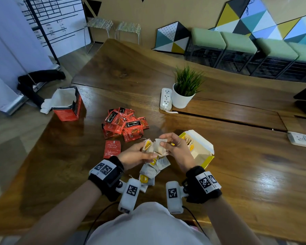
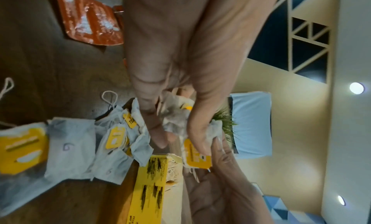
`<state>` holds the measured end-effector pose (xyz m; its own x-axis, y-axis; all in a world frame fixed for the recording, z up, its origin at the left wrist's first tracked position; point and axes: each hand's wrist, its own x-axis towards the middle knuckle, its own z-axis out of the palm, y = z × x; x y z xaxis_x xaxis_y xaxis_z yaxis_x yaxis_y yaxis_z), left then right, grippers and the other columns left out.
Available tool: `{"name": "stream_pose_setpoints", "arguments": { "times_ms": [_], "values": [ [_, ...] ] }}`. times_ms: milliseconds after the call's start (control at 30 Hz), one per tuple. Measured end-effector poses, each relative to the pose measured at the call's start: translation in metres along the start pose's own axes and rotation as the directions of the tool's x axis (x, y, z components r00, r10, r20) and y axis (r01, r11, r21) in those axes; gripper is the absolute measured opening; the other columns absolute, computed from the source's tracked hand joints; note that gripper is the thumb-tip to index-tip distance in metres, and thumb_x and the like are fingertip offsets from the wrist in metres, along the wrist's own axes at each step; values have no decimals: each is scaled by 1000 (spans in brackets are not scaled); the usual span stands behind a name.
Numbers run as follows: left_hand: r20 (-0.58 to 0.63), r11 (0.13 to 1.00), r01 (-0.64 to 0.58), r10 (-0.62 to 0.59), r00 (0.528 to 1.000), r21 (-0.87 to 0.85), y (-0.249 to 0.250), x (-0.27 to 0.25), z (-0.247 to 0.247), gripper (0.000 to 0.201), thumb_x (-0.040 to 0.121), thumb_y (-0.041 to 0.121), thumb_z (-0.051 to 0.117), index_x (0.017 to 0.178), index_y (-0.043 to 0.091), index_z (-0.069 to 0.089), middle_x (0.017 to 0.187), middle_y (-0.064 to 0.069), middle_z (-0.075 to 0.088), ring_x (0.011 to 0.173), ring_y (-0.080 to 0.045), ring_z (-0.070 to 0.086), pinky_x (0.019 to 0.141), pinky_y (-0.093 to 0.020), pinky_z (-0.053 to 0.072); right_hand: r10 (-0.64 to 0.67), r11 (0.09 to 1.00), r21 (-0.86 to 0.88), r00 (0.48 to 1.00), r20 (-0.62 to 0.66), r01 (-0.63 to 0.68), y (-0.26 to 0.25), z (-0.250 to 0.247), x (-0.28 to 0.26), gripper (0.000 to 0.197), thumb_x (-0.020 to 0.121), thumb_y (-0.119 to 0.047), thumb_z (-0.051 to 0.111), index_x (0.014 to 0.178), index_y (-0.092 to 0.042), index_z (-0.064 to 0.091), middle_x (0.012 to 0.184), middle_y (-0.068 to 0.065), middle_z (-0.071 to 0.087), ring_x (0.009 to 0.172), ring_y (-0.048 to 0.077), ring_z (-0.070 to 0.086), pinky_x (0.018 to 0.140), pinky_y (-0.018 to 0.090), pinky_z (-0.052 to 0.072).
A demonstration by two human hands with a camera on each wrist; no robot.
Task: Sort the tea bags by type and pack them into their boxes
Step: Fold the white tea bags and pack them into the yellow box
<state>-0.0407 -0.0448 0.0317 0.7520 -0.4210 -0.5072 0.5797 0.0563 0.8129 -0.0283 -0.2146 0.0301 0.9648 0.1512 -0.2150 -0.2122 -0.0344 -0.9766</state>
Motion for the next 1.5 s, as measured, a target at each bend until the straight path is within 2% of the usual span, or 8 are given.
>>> {"name": "stream_pose_setpoints", "arguments": {
  "times_ms": [100, 300, 600, 767, 900, 1000, 1167, 1500],
  "values": [
    [-59, 983, 75, -86, 995, -166, 2, 2, 1, 10, 91, 10, 53, 99, 8, 58, 85, -3, 58, 78, -11, 56, 76, -24, 53, -13, 1000, -28, 998, -58, 11, -2, -1, 1, 20, 80, 1, 67, 91, -15, 63, 85, -4, 63, 82, 15, 59, 74, 35, 52],
    [-81, 893, 185, -238, 968, -410, -2, 8, 1, 25, 98, 19, 42, 106, -1, 54, 97, -17, 63, 87, -23, 63, 70, -33, 57, -6, 999, -32, 990, -137, 2, -2, -9, -2, 17, 80, -2, 68, 85, -17, 64, 87, 4, 65, 83, 16, 58, 75, 30, 47],
    [8, 978, 28, -26, 1000, -206, -5, 20, 20, 29, 93, -9, 35, 119, -11, 48, 105, -14, 64, 92, -13, 69, 81, -26, 51, 248, 925, 340, 946, -206, -169, 0, -28, 0, 33, 86, 7, 55, 117, 0, 49, 104, 16, 56, 91, 26, 62, 69, 27, 57],
    [-87, 991, -51, 40, 995, -123, -8, 27, 25, 26, 90, -11, 44, 110, 3, 53, 99, -12, 64, 78, -8, 70, 76, -24, 52, 250, 903, 377, 966, -70, -206, 1, -25, -8, 14, 84, 2, 59, 98, 6, 59, 91, 15, 64, 85, 23, 64, 76, 29, 55],
    [-157, 994, -80, 67, 985, -76, -9, 30, 20, 24, 89, -11, 45, 108, 3, 52, 99, -18, 64, 72, -11, 70, 66, -21, 57, 183, 962, 237, 964, -193, -135, 8, -20, -6, 11, 82, -1, 65, 87, -6, 56, 84, 10, 62, 74, 16, 64, 68, 26, 54],
    [-215, 995, -100, 93, 972, -21, -9, 33, 23, 17, 88, -11, 49, 92, 5, 56, 88, -17, 63, 65, -10, 69, 58, -20, 55, -47, 979, -203, 960, -277, -10, 16, -15, -7, 18, 80, -5, 68, 78, -17, 54, 78, 3, 59, 75, 17, 58, 69, 29, 52],
    [-196, 994, -98, 107, 975, 57, -7, 41, 38, 21, 75, -9, 54, 95, -4, 59, 87, -20, 55, 82, -26, 54, 72, -32, 46, -355, 601, -755, 934, 44, 264, 18, -2, -19, 15, 82, -2, 60, 87, -13, 50, 90, 2, 53, 81, 14, 47, 67, 19, 35],
    [-216, 992, -108, 93, 972, -61, -13, 42, 33, 16, 82, -7, 46, 89, 3, 57, 88, -15, 59, 80, -21, 60, 63, -21, 51, -572, 513, -818, 814, -100, 260, 8, -14, -21, 17, 77, 6, 63, 83, -6, 53, 80, 6, 53, 74, 18, 48, 65, 15, 33]
  ]
}}
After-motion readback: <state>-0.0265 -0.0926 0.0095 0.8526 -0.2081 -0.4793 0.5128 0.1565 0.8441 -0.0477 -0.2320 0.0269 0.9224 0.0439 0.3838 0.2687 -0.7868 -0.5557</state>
